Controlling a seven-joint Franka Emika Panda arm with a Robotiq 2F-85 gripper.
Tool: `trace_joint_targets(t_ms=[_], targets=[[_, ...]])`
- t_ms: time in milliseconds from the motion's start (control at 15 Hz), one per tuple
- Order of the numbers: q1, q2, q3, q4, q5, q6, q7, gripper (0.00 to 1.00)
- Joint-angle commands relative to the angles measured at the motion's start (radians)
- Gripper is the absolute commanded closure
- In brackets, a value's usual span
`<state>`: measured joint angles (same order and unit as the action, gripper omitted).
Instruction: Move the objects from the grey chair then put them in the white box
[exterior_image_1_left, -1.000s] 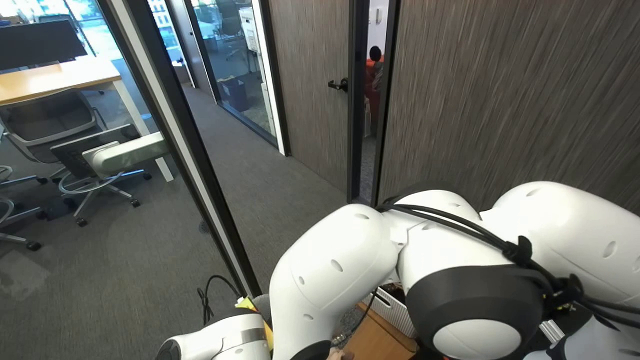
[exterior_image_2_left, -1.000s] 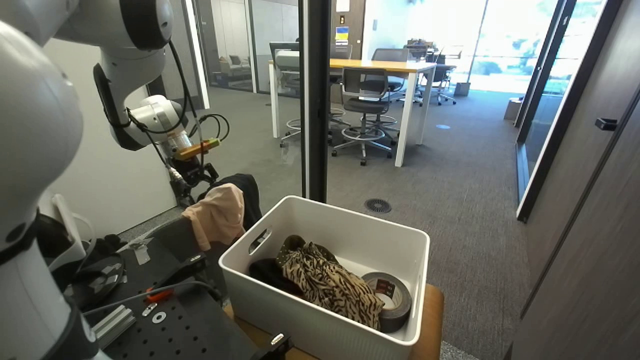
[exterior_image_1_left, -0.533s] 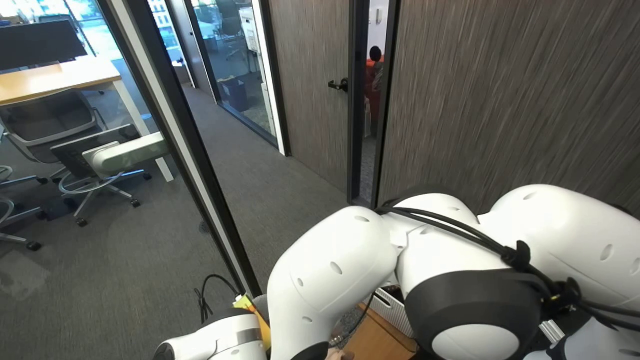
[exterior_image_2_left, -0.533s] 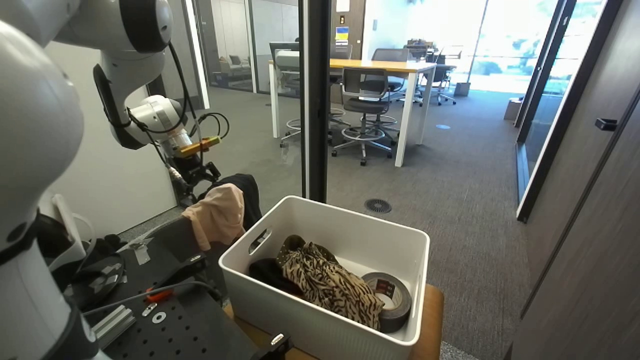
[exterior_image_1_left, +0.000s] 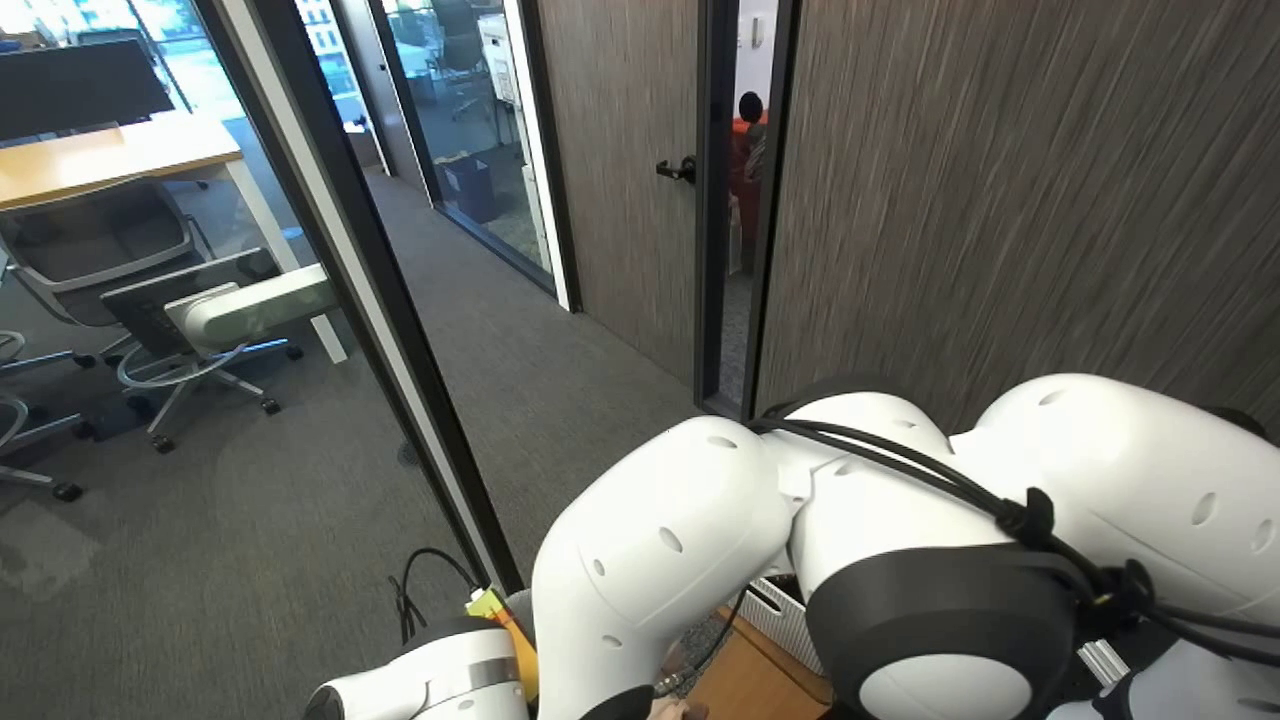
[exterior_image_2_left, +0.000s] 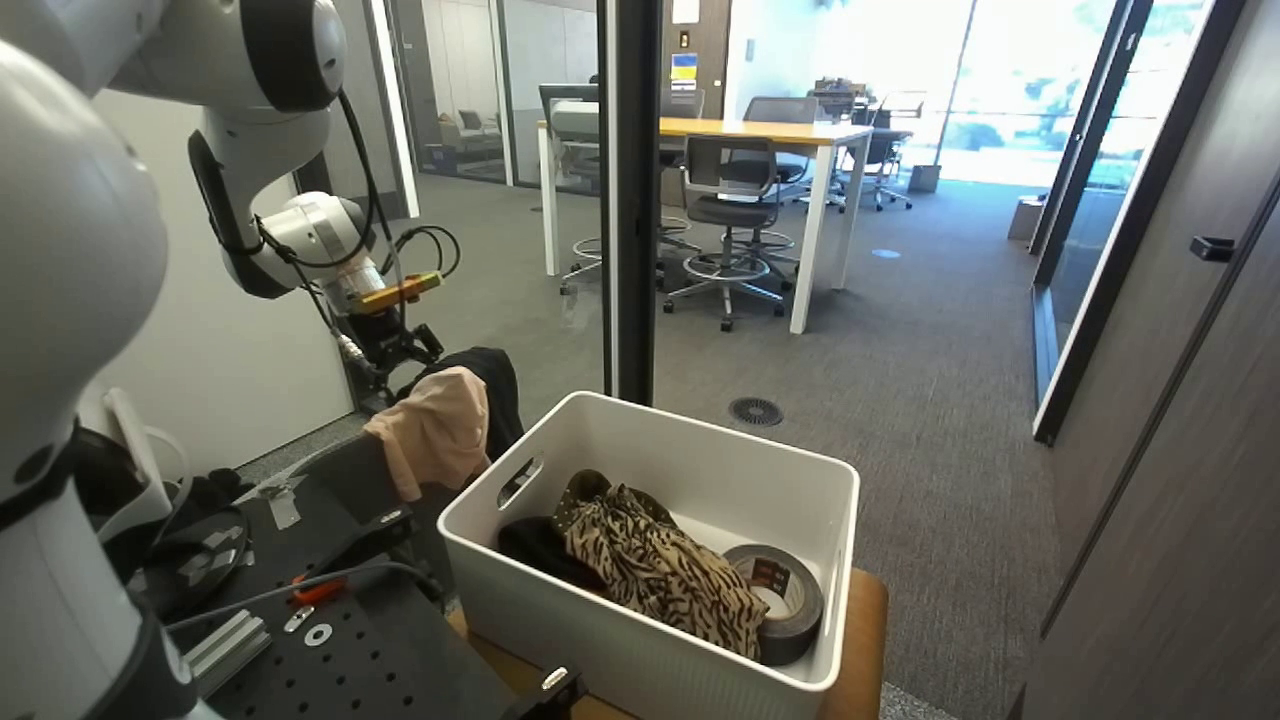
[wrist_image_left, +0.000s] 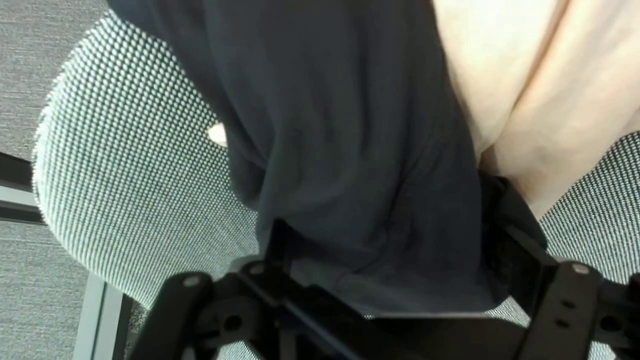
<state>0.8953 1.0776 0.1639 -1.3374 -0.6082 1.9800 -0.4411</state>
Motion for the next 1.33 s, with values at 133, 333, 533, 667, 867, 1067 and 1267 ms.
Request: trace_joint_targets(t_ms=[133, 333, 533, 667, 867, 1067, 1267], targets=[[0.014, 0.028, -0.005, 0.060, -0.014, -0.052, -0.006, 0.30], [0.015, 0.032, -0.005, 0.068, -0.012, -0.063, -0.006, 0.47], [0.017, 0.036, -0.005, 0.077, -0.010, -0.078, -0.007, 0.70], [0.017, 0.039, -0.004, 0.083, -0.007, -0.089, -0.005, 0.86], [0.017, 0.042, -0.001, 0.089, -0.003, -0.101, -0.005, 0.93], [0.018, 0.046, 0.000, 0.096, -0.001, -0.113, -0.006, 0.90], [0.015, 0.046, 0.006, 0.100, 0.008, -0.126, -0.012, 0.91]])
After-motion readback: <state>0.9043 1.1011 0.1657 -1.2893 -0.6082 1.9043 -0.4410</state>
